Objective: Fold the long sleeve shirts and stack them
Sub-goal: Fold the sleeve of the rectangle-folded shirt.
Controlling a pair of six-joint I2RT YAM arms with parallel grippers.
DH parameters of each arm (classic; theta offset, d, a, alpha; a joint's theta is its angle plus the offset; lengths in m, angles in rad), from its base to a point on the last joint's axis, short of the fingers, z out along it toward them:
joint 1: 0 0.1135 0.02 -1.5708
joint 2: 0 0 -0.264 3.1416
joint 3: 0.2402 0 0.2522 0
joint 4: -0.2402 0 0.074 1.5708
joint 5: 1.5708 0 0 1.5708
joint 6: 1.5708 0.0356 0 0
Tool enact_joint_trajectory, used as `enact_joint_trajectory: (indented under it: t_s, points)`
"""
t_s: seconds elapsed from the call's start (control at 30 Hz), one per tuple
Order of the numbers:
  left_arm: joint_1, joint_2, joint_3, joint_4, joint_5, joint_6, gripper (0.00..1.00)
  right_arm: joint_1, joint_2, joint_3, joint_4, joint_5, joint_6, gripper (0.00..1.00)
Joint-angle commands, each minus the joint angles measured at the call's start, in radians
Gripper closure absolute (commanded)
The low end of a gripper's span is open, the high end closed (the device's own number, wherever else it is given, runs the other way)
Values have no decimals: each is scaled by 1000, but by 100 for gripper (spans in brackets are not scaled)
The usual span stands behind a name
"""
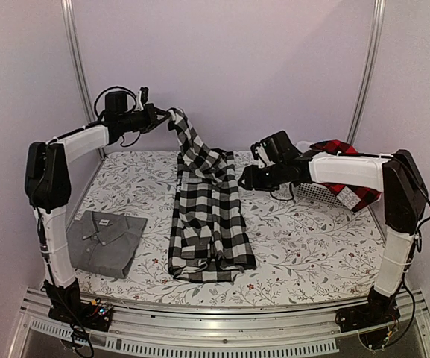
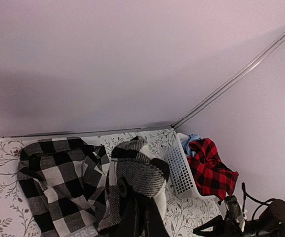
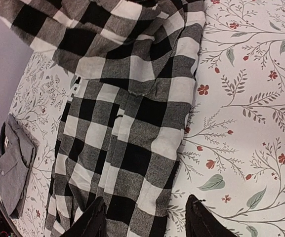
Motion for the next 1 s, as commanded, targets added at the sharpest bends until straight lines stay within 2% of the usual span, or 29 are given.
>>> enact_joint_trajectory:
  t_s: [0.0,0.17,0.53,0.77,0.83,0.97]
  points:
    - [-3,-47,-8,-48,-75,56,100,102,-25,20,-111,1,-51,47]
    - [0,-78,-45,-126,-202,83,100,217,-47,-57,-154,-10,-18,49]
    - [1,-98,-124,-108,-203,97,100,383,-40,-111,-222,-16,68,54]
    - [0,-92,-121,-104,-197,95,100,408,-1,-113,-217,-29,88,61]
    - [1,-93,-120,-103,-196,98,100,409,12,-106,-215,-35,87,66]
    - [1,-106,-128,-102,-220,102,100,410,19,-93,-226,-43,82,84]
